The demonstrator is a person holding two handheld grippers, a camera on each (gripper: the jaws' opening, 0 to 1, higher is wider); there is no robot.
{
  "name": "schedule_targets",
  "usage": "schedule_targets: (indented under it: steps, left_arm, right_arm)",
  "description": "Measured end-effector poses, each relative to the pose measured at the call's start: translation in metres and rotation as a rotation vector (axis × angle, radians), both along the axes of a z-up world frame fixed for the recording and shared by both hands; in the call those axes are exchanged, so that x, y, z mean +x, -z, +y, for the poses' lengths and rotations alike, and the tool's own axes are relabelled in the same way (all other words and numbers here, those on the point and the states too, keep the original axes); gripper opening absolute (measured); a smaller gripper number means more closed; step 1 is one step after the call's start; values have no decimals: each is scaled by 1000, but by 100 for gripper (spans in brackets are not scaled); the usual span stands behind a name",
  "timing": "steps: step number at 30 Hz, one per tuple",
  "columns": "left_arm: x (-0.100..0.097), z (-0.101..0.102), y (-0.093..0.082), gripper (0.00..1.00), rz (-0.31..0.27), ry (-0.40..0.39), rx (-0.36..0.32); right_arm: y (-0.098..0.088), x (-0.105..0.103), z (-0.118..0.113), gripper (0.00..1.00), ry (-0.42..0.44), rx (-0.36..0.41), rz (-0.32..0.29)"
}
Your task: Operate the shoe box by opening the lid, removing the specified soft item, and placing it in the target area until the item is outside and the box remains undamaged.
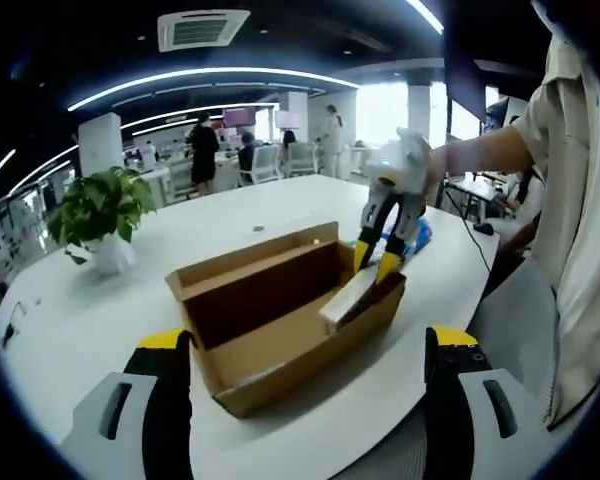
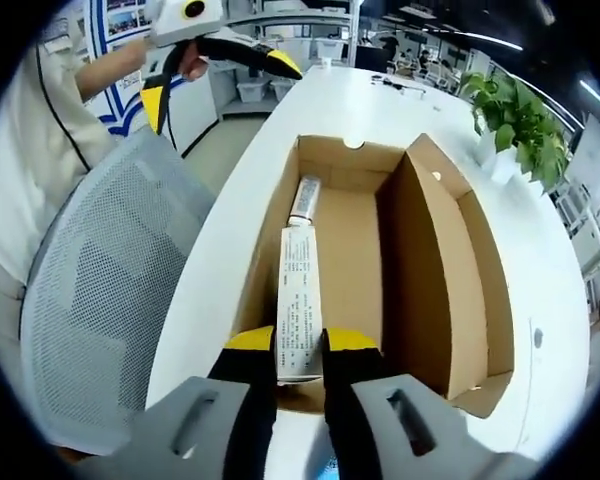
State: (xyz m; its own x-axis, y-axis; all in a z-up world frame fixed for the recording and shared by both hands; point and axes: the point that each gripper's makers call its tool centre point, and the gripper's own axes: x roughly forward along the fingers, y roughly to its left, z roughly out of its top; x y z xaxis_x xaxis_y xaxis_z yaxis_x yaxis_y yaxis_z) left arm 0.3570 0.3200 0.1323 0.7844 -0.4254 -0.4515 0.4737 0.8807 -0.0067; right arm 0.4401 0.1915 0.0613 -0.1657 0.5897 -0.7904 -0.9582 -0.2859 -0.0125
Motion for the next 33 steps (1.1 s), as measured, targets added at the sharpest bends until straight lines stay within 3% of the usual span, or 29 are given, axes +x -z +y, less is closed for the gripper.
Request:
schedule_targets:
  steps: [10,17,27,33]
  left_arm:
    - [-1,1,0,100,-1,-2,-1]
    - [3,-3,-6,100,-19,-3,-44]
    - [7,-9,-15,100,-53,4,-87]
    - [7,-11,-14,100,-51,9,-81]
  right_arm:
    - [-25,7,-2,14,10,40,-6]
    - [-50,12,-8,14,28,78,13]
    - [-85,28,-33,14,58,112,-9]
    - [-94,37,-52,14,83,113,5]
